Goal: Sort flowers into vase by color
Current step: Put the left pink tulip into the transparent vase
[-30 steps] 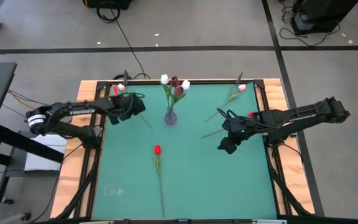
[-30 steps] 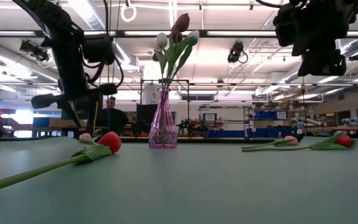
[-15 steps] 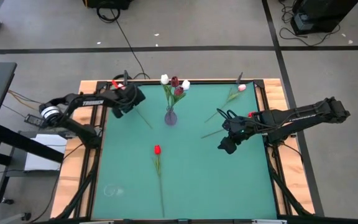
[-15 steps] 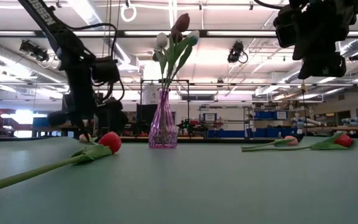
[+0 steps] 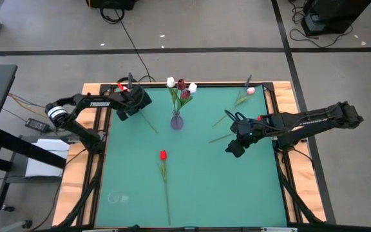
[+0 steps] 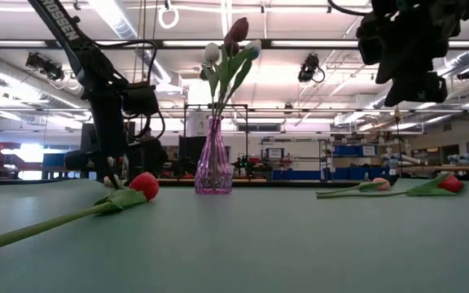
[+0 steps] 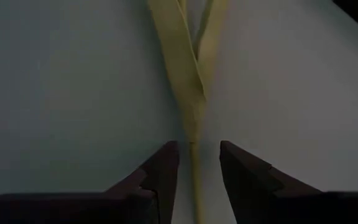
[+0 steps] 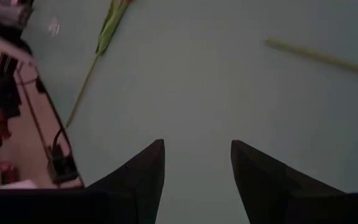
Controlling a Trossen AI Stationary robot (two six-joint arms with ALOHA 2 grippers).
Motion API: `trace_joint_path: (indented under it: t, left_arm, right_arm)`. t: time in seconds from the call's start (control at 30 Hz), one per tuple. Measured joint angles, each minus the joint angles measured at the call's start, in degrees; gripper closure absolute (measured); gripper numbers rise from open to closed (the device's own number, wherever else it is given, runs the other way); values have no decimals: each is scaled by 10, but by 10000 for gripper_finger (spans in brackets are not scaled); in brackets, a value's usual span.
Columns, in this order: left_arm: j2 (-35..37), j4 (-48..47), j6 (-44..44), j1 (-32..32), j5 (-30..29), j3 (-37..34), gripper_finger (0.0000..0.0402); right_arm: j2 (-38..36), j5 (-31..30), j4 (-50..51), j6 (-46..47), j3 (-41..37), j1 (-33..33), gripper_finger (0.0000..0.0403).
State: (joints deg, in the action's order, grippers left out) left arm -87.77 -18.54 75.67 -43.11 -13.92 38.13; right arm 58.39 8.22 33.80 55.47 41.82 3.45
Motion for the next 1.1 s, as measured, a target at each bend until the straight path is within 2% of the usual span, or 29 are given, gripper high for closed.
trace_joint_path:
  t: [0.13,0.33,0.57,0.7,0.83,0.93,1.1]
  left_arm:
    - [-5,-9,-5,0,-3,0,304]
    - [-5,-16,-37,-1,-7,-1,387]
    - [23,-18,-63,-3,16,-3,395]
    - [93,-58,-85,16,42,-5,396]
    - [182,-113,-113,54,37,-5,396]
    - [252,-136,-146,97,39,-5,396]
    - [354,-138,-196,201,46,-4,396]
  right_arm:
    - [-1,-11,-3,-13,0,-30,211]
    - [-12,-12,-25,-48,0,-70,224]
    - [-23,-10,-115,-71,0,-89,236]
    - [-20,-7,-194,-87,0,-89,236]
    - [-11,-17,-247,-111,0,-89,235]
    - [-5,-42,-281,-165,0,-84,234]
    - [10,-27,-330,-216,0,-63,233]
